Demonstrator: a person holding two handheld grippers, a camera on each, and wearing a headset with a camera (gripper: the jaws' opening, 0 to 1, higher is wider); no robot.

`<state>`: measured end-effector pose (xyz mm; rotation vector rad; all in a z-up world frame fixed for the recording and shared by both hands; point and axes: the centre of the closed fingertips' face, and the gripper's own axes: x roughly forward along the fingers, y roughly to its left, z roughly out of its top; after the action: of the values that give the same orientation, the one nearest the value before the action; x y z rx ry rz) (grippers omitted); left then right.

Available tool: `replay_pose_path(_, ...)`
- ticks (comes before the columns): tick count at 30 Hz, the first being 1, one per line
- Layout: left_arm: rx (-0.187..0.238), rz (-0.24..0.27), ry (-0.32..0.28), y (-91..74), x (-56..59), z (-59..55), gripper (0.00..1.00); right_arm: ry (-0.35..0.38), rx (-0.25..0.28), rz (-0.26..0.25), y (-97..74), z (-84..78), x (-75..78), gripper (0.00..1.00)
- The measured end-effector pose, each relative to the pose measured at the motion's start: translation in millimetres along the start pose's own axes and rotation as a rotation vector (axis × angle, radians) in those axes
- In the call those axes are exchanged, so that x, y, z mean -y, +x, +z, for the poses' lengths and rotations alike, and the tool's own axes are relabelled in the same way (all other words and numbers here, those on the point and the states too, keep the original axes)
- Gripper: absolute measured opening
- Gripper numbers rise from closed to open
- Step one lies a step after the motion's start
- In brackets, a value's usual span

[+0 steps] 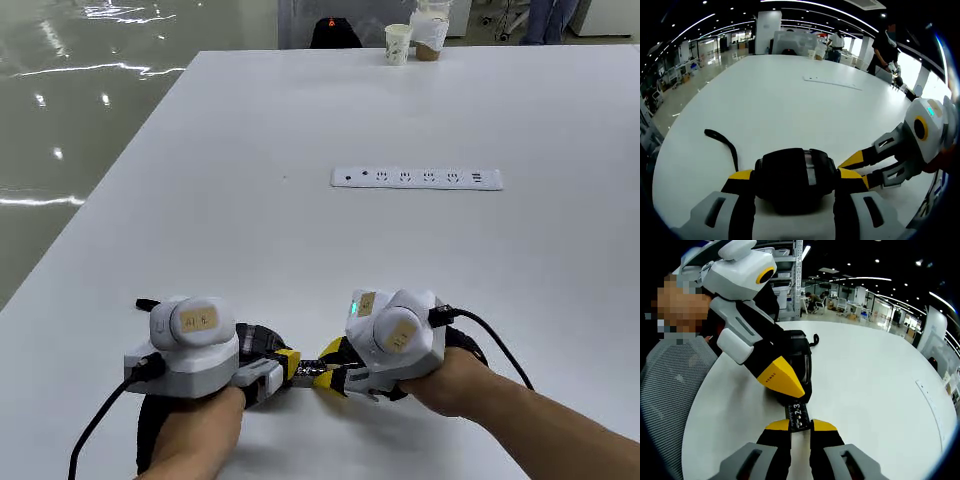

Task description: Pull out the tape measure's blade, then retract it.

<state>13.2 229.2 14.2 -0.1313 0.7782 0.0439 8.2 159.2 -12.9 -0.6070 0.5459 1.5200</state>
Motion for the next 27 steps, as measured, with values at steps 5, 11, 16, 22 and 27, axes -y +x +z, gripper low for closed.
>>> replay_pose_path(5,0.0,-0.001,-0.003,-0.2,-0.1,0.1,0.58,-0.005,0.003,0.003,4.8,4.6,-1.1,0.1)
replay_pose_path(11,-0.001,-0.003,-0.005,-0.2,-0.6,0.2,0.58,-0.011,0.008,0.009,10.2,9.2,-2.1,0.1)
replay_pose_path(16,0.0,-0.004,-0.009,-0.4,-0.5,0.3,0.58,-0.018,0.008,0.012,12.4,11.1,-2.4,0.1)
replay_pose_path(22,0.0,-0.005,-0.012,-0.5,-0.4,-0.3,0.58,-0.027,0.005,0.015,13.2,11.6,-2.8,0.1)
replay_pose_path(27,0.0,-0.005,-0.012,-0.6,-0.5,-0.7,0.58,-0.027,0.004,0.016,13.8,12.2,-3.0,0.11)
